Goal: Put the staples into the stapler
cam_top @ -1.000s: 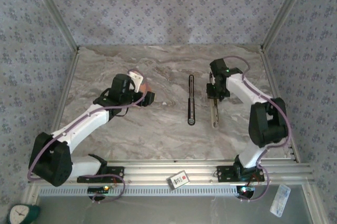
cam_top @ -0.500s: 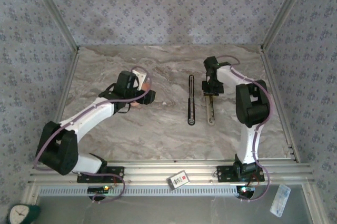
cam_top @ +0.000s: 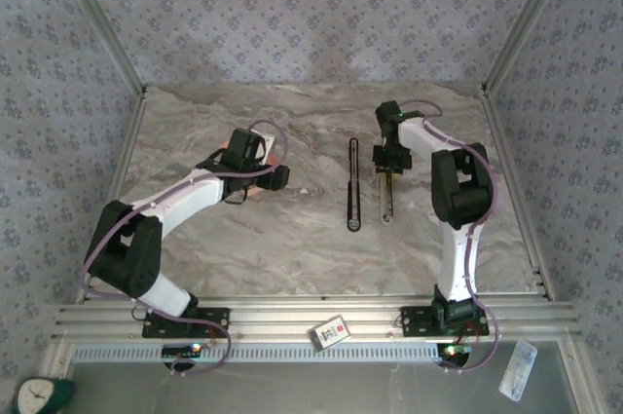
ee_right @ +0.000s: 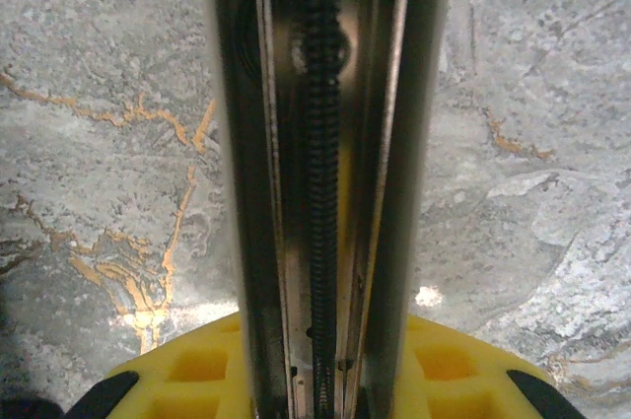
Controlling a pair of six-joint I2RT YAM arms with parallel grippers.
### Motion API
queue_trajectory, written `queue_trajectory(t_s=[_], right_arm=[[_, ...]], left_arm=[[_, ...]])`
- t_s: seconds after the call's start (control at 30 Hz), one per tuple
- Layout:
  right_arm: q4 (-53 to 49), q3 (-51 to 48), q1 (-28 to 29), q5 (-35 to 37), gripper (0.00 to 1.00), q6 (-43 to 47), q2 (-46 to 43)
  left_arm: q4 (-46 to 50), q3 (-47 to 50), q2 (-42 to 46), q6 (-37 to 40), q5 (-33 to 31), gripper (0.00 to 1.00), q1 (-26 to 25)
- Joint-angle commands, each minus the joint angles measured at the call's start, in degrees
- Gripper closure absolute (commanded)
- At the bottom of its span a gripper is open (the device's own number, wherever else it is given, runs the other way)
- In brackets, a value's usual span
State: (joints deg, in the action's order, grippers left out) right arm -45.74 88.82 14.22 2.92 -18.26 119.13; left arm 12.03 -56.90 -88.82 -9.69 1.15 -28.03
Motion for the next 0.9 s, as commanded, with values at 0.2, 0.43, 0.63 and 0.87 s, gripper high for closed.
queue_trajectory(t_s=[0.2,0.43,0.63,0.87], right_arm=[[-1.9,2.2,0.9,3.6,0.51,0.6,-3.9],[0.8,-3.2,2.1,2.2,0.47,0.1,-14.5],[1.5,-8.2,3.7,-2.3,0.44,-0.7,-20.5],[3.0,-13.4,4.9,-4.4,0.43,-0.9,-26.4]], left_arm=[[6.1,-8.1,-7.0,0.0,-2.0,0.15,1.5],[7.9,-13.1,-12.8,0.3,0.6,0.15,1.7],[8.5,-16.1,-17.5,0.8,3.2,0.19,0.6],[10.2,-19.0,-22.1,2.6,3.6,0.24,-1.3]])
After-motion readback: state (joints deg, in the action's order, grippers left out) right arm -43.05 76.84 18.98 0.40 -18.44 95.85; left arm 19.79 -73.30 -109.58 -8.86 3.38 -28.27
